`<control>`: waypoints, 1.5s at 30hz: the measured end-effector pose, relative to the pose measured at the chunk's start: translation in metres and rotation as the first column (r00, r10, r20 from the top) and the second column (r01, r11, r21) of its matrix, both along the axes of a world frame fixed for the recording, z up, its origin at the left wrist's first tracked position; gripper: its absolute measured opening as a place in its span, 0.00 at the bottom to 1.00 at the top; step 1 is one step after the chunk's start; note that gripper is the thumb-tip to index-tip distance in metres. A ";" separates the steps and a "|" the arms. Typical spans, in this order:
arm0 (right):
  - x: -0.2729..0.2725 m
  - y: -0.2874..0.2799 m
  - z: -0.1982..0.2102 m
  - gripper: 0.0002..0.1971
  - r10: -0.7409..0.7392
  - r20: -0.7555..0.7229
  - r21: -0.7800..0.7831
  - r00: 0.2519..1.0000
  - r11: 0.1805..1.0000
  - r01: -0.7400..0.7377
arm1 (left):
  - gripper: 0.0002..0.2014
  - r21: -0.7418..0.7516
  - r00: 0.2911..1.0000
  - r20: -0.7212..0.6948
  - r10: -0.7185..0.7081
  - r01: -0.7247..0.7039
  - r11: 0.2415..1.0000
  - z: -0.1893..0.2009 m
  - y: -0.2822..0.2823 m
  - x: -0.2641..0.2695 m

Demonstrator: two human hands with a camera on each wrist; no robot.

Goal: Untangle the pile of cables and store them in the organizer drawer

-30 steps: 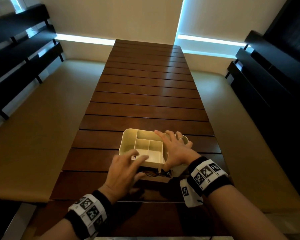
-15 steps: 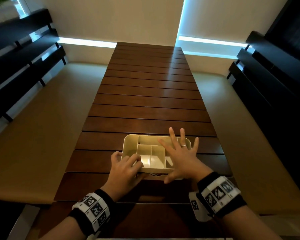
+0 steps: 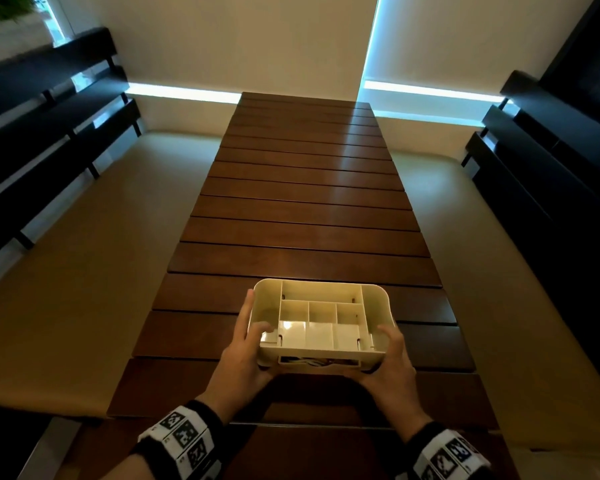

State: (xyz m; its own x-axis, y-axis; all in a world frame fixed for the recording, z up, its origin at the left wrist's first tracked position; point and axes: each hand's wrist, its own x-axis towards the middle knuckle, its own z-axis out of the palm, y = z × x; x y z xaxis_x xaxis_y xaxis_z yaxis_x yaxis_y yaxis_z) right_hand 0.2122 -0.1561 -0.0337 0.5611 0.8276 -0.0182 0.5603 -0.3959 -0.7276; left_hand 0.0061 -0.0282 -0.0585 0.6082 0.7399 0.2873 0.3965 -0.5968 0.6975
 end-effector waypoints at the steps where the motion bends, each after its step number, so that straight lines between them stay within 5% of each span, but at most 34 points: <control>1: 0.001 0.001 0.001 0.51 -0.006 -0.012 -0.017 1.000 1.000 0.006 | 0.31 -0.007 1.000 -0.004 0.001 -0.001 1.000 0.002 -0.001 0.000; 11: 0.002 0.013 -0.004 0.41 -0.104 -0.067 0.032 0.992 0.994 0.106 | 0.19 -0.048 0.992 -0.113 0.059 -0.064 0.997 0.018 0.014 0.014; 20: 0.050 0.103 -0.010 0.36 -0.104 -0.054 0.096 0.993 0.989 0.109 | 0.26 -0.091 0.940 -0.286 0.188 -0.222 0.971 0.028 0.093 0.068; 24: 0.071 0.141 -0.012 0.35 -0.120 -0.024 0.114 0.992 0.986 0.122 | 0.27 -0.109 0.952 -0.226 0.208 -0.237 0.965 0.030 0.124 0.090; 32: 0.098 0.189 -0.012 0.51 -0.116 -0.026 0.132 0.993 0.984 0.118 | 0.30 -0.126 0.952 -0.130 0.278 -0.294 0.948 0.024 0.163 0.117; 40: 0.101 0.198 -0.007 0.61 -0.120 -0.052 0.165 0.991 0.978 0.128 | 0.47 -0.126 0.955 -0.064 0.289 -0.295 0.947 0.019 0.175 0.120; 45: 0.100 0.201 -0.004 0.67 -0.150 -0.088 0.138 0.985 0.977 0.162 | 0.41 -0.237 0.947 -0.072 0.313 -0.321 0.917 0.024 0.175 0.120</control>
State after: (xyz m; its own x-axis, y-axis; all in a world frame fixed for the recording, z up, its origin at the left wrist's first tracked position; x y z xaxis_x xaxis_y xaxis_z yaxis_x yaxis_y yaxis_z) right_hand 0.3124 0.0447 -0.0377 0.6851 0.7270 0.0470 0.4400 -0.3615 -0.8220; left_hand 0.1266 0.1468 -0.0348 0.3358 0.9401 0.0589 0.5614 -0.2499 0.7889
